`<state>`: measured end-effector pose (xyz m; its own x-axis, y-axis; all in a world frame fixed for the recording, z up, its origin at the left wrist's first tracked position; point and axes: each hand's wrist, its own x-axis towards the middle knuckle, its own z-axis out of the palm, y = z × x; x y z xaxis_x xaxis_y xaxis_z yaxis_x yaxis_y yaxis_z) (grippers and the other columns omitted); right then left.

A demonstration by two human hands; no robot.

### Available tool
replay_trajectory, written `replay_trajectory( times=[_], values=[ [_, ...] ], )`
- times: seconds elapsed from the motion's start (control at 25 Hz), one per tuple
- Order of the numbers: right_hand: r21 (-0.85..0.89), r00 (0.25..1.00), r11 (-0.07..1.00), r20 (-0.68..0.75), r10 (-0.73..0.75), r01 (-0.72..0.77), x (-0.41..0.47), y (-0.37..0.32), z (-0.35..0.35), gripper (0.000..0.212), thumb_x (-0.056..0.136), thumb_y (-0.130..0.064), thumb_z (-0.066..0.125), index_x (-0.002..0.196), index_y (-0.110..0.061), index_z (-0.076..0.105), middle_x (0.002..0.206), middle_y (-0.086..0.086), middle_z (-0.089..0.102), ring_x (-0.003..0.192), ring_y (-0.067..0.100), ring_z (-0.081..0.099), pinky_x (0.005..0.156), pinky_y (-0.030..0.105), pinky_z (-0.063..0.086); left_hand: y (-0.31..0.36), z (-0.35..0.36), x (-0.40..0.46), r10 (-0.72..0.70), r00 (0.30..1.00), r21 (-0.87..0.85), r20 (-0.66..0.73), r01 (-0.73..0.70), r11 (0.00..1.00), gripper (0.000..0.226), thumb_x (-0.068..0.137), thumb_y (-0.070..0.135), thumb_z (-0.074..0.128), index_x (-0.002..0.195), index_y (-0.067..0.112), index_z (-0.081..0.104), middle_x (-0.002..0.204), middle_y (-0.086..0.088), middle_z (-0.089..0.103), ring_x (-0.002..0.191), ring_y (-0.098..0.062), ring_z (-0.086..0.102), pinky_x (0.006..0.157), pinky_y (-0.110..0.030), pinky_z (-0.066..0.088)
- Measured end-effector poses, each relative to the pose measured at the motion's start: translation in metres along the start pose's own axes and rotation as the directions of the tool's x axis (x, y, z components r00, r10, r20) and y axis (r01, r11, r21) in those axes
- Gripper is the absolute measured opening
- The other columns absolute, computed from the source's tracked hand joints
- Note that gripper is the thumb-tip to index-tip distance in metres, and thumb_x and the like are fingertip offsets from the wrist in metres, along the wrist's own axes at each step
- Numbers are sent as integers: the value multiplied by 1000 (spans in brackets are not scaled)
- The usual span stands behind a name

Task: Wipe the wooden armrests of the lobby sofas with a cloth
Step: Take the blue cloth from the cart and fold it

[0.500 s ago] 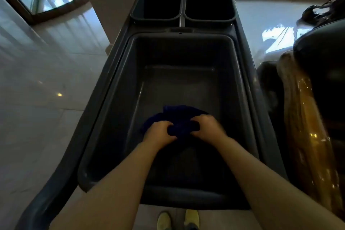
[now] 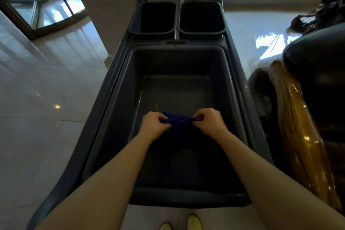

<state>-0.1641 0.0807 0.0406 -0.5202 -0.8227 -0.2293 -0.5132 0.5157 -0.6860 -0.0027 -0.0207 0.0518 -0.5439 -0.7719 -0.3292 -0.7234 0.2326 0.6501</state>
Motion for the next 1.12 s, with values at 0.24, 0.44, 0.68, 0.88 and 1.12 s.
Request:
replay_trajectory(
  times=[0.24, 0.44, 0.68, 0.88, 1.12],
  values=[
    [17, 967, 991, -219, -129, 136, -24, -46, -75, 10, 70, -10, 71, 78, -15, 72, 68, -4, 64, 60, 1, 54, 52, 3, 37, 66, -53, -23, 209, 972, 10, -109, -210, 978, 14, 74, 20, 70, 87, 17, 71, 77, 5, 65, 74, -8, 61, 65, -19, 44],
    [-30, 900, 982, -398, -181, 184, -65, -65, -147, 10, 68, -15, 72, 77, -19, 73, 68, -6, 63, 65, 5, 55, 54, 4, 35, 134, -76, -56, 375, 917, -44, -135, -384, 922, 10, 70, 20, 72, 80, 20, 72, 76, 4, 70, 72, -5, 64, 63, -16, 49],
    [-119, 849, 970, -469, -243, 211, -127, -38, -238, 12, 72, -14, 71, 83, -14, 73, 83, 3, 71, 76, 13, 59, 72, 22, 41, 226, -48, -105, 525, 837, 1, -155, -531, 847, 16, 72, 17, 70, 87, 14, 72, 82, -2, 71, 76, -11, 65, 69, -19, 49],
    [-206, 826, 953, -478, -298, 224, -180, 44, -322, 14, 73, -15, 71, 86, -13, 72, 79, -1, 67, 73, 9, 56, 73, 19, 39, 309, 37, -149, 606, 782, 42, -148, -607, 793, 17, 74, 15, 67, 89, 9, 71, 87, -9, 71, 77, -15, 63, 70, -21, 49],
    [-219, 858, 951, -420, -296, 220, -224, 164, -403, 13, 71, -15, 71, 85, -16, 71, 71, -9, 61, 63, -5, 52, 55, 0, 34, 387, 164, -180, 569, 805, 32, -168, -573, 819, 18, 73, 14, 66, 89, 8, 71, 88, -13, 71, 83, -24, 65, 80, -35, 53]
  ],
)
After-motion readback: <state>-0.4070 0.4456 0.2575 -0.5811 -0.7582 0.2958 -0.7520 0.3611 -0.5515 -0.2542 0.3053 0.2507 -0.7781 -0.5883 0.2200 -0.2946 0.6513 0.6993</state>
